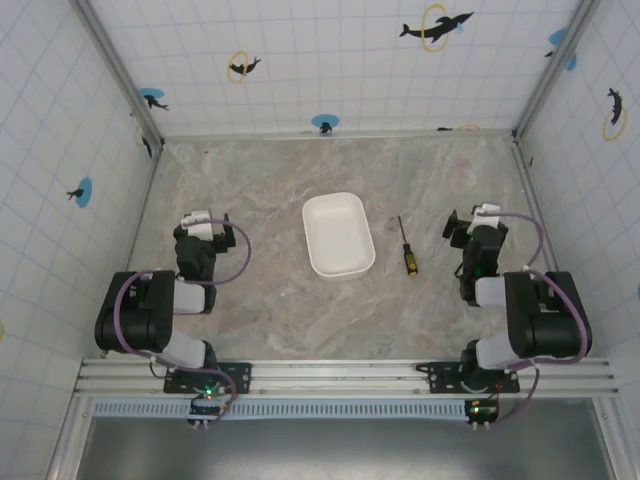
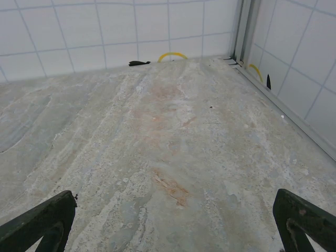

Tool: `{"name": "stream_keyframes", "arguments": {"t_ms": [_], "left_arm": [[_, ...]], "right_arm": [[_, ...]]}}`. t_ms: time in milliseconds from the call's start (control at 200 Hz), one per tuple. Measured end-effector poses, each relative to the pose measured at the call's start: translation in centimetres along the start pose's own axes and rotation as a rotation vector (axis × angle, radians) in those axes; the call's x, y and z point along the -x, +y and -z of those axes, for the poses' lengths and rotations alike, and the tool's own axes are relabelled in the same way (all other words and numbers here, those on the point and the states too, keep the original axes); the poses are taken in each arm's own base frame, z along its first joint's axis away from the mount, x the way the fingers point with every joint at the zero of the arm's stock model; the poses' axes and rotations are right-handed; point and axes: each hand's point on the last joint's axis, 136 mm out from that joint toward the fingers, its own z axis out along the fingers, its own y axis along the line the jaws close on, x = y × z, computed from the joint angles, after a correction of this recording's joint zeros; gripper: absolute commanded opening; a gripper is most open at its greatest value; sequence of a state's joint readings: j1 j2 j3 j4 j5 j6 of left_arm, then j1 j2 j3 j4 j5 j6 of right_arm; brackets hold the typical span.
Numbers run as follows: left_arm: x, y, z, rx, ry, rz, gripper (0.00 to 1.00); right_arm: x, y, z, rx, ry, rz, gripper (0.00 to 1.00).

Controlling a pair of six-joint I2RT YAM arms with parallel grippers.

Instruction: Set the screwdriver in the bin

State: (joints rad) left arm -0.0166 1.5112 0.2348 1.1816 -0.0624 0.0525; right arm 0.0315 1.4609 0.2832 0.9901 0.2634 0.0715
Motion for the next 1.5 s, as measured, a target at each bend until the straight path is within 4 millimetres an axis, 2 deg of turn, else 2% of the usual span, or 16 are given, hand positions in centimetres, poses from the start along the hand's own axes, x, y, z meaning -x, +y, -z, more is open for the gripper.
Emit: {"name": "stream_keyframes", "arguments": {"t_ms": [781,846,941,1011,1086,1191,1286,1386,1496], "left_arm": [[0.0,0.0,0.0,0.000,0.000,0.000,0.97],[-0.1,0.0,-0.1,-0.002,0.011,0.000,0.97],[0.3,-0.1,-0.4,-0.005,0.031,-0.002,0.98],[2.0,0.0,-0.5,-0.007,0.021,-0.001,0.98],[4.6,-0.2,-0.3,-0.022,-0.011,0.017,0.98],[7.9,-0.9,0.4,-0.078,-0.047,0.069,0.98],[9.4,-2.1,0.6,-0.153,-0.026,0.131,0.98],[9.1,-3.8,0.7,-0.234,0.043,0.190,0.98],[6.9,-6.6,1.5,-0.325,0.153,0.234,0.97]], "right_arm": [[0.1,-0.1,0.2,-0.008,0.004,0.002,0.99],[0.7,-0.2,0.7,-0.022,-0.001,0.004,0.99],[2.6,-0.2,1.7,-0.032,-0.026,-0.007,0.99],[4.4,-0.1,2.2,-0.033,-0.049,-0.021,0.99],[5.9,0.1,2.8,-0.027,-0.057,-0.033,0.99],[6.9,0.8,3.3,-0.004,-0.025,-0.048,0.99],[6.4,1.8,3.4,0.040,0.054,-0.057,0.99],[5.2,3.8,3.6,0.117,0.167,-0.072,0.99],[2.9,7.1,4.1,0.228,0.318,-0.060,0.99]]}}
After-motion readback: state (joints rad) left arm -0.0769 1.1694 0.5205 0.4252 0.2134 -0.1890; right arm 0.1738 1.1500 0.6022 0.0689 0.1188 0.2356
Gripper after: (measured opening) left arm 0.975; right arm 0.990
